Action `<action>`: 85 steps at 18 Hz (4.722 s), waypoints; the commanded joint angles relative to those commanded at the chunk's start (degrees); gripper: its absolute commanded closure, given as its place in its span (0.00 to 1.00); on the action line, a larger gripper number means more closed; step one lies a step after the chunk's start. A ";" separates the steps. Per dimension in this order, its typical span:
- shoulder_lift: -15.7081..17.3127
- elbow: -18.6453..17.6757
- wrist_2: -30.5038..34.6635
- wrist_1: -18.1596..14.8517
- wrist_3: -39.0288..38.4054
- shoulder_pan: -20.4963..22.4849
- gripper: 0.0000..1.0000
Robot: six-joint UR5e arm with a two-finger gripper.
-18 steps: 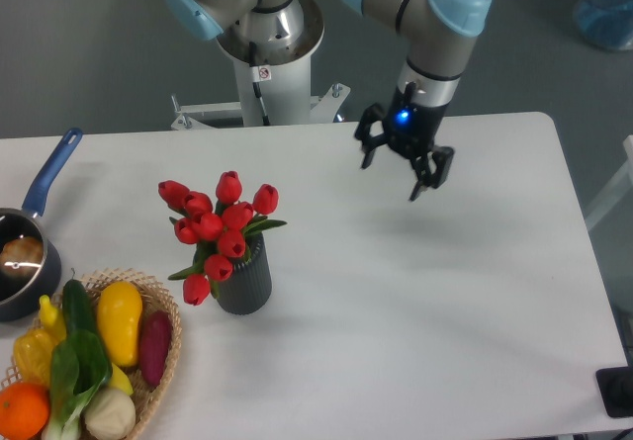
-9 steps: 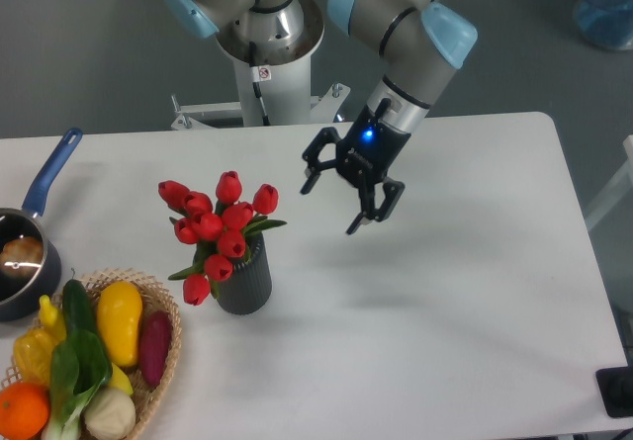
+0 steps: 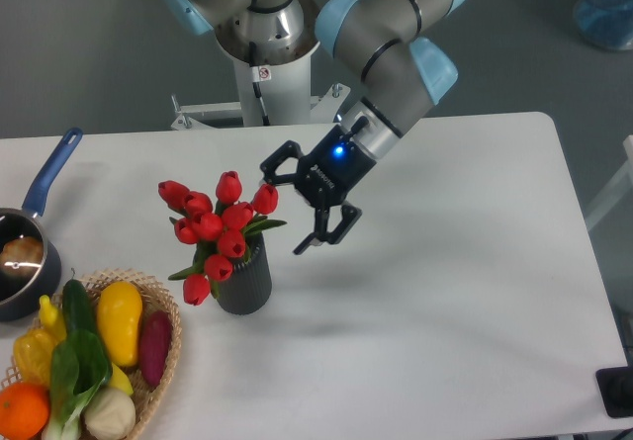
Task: Pick up the flowers from the vase
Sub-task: 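Lower the gripper around the tulip stems and close it, then lift the gripped tulips straight up out of the gray vase, then carry the tulip bunch up and away from the vase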
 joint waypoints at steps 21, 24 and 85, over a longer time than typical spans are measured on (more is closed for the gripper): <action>0.43 0.44 -1.94 -0.09 -0.62 -0.71 1.00; 2.89 -0.35 -1.95 -0.44 -2.27 -0.80 1.00; -1.41 19.69 59.22 -0.26 -9.31 5.80 1.00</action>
